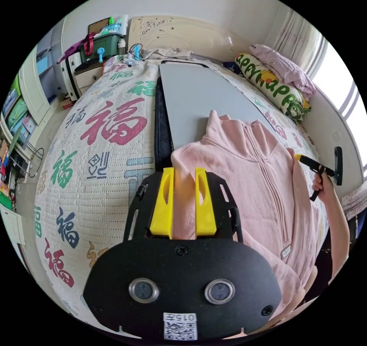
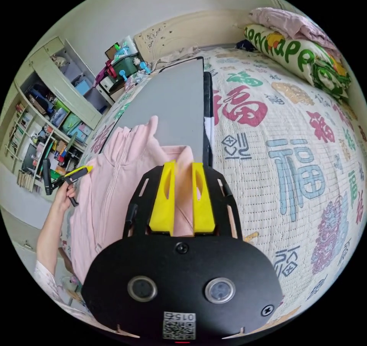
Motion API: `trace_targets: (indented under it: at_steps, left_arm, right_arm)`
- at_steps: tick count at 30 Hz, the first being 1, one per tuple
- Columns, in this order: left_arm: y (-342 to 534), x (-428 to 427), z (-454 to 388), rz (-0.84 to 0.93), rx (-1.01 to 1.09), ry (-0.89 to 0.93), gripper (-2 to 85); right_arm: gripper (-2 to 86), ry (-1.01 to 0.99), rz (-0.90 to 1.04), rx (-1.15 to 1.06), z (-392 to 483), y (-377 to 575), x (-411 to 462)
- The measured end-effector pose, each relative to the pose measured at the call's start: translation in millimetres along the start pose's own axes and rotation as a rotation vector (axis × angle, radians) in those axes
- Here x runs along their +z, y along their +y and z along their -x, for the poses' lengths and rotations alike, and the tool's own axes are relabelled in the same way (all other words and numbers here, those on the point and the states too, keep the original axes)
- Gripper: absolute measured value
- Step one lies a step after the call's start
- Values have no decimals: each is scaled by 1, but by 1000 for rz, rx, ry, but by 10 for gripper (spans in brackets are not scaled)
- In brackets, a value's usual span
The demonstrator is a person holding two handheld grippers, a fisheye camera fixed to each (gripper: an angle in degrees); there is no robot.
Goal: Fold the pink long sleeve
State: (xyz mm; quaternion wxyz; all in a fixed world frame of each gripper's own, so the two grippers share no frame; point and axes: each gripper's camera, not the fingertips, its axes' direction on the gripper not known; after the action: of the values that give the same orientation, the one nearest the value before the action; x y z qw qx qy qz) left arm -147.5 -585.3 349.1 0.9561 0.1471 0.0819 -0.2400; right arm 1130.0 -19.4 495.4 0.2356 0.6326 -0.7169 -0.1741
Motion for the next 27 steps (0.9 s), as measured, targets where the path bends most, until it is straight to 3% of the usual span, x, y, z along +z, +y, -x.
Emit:
trace_targets:
  at_steps: [4, 8, 15, 18, 22, 27]
  left_arm:
    - [19, -29, -9, -79, 8, 0, 32]
    - [63, -117, -15, -258, 44, 78, 21]
    - [245, -258, -40, -448, 255, 245, 15]
    - [370, -272, -34, -364, 255, 284, 15]
    - [475, -263, -34, -327, 225, 231, 15]
    - [516, -259, -64, -244, 296, 134, 20]
  right_arm:
    - [27, 27, -63, 5, -11, 1, -52]
    - [13, -129, -158, -31, -23, 28, -147]
    - [2, -239, -206, -275, -46, 213, -342]
    - [1, -235, -127, -256, -90, 302, -373]
    - [3, -172, -37, -217, -150, 391, -383]
    - [23, -130, -31, -190, -198, 406, -411]
